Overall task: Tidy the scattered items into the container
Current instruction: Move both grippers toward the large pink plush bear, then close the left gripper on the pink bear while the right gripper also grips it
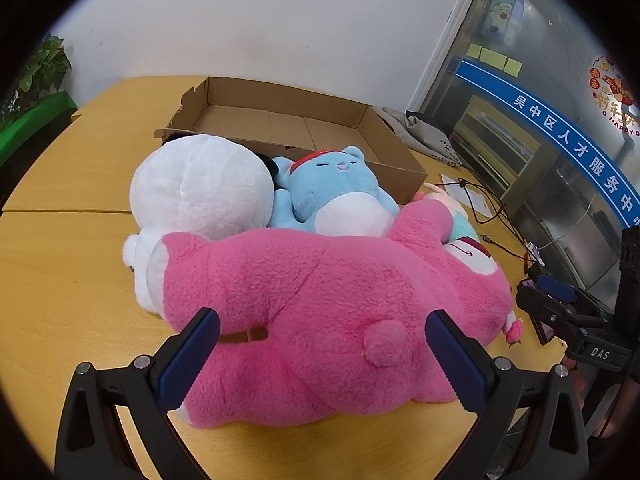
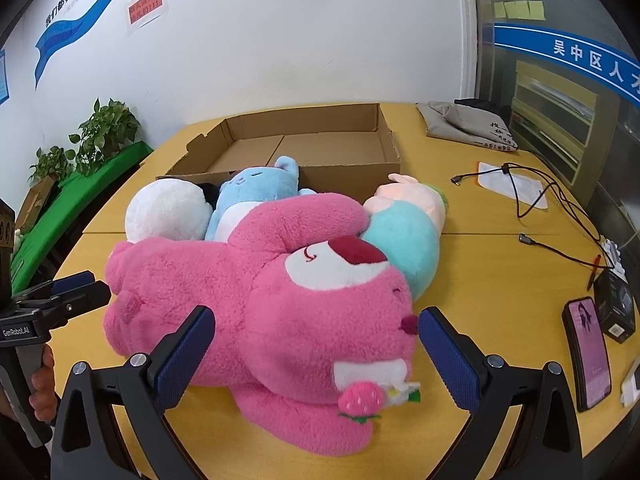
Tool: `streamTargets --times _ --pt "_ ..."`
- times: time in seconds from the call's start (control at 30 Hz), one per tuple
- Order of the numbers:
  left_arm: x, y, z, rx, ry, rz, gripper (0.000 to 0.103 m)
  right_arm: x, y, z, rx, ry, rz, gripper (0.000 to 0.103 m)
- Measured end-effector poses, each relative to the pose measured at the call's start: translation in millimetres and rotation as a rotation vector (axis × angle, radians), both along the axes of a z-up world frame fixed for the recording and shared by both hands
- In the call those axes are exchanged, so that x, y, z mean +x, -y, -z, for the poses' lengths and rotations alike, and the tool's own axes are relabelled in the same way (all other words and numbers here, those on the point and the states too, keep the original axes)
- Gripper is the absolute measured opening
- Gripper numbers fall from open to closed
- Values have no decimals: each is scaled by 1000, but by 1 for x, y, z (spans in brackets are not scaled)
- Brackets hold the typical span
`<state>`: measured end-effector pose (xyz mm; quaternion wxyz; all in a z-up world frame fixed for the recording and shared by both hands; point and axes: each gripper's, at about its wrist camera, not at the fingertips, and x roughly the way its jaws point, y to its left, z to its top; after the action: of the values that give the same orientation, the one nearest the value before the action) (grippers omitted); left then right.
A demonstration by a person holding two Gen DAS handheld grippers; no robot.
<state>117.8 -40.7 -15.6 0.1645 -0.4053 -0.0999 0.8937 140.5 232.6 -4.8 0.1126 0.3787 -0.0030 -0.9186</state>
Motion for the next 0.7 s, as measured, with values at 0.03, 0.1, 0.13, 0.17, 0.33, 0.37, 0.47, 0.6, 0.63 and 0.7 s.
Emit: streamTargets --times 0.03,0.1,0.13,0.17,0.33,0.37,0.47,0.6,0.63,0.7 --pt "-1 0 1 8 2 6 102 -3 0 1 -6 6 -1 103" --pt "-5 0 4 18 12 11 102 -8 -1 1 -21 12 -10 103" --pt "-7 -1 6 20 18 14 102 -10 -1 1 -22 10 -14 103" --pt "-9 -2 8 23 25 19 102 -12 -2 1 -19 7 -16 103" --pt "-21 -2 22 48 61 46 102 -29 -10 15 -26 42 -13 103" --pt "-24 -3 25 56 68 56 102 -32 -12 18 -30 52 -14 103" --pt "-31 -5 36 59 87 81 102 -41 -17 28 -54 82 -41 103" --pt "-36 -5 46 90 108 98 102 -54 -11 51 -26 114 -86 103" --pt "-37 -4 47 97 111 102 101 -57 -10 58 -19 118 -89 103" --pt "-40 -2 52 143 137 125 82 -58 -12 63 -40 113 -90 103"
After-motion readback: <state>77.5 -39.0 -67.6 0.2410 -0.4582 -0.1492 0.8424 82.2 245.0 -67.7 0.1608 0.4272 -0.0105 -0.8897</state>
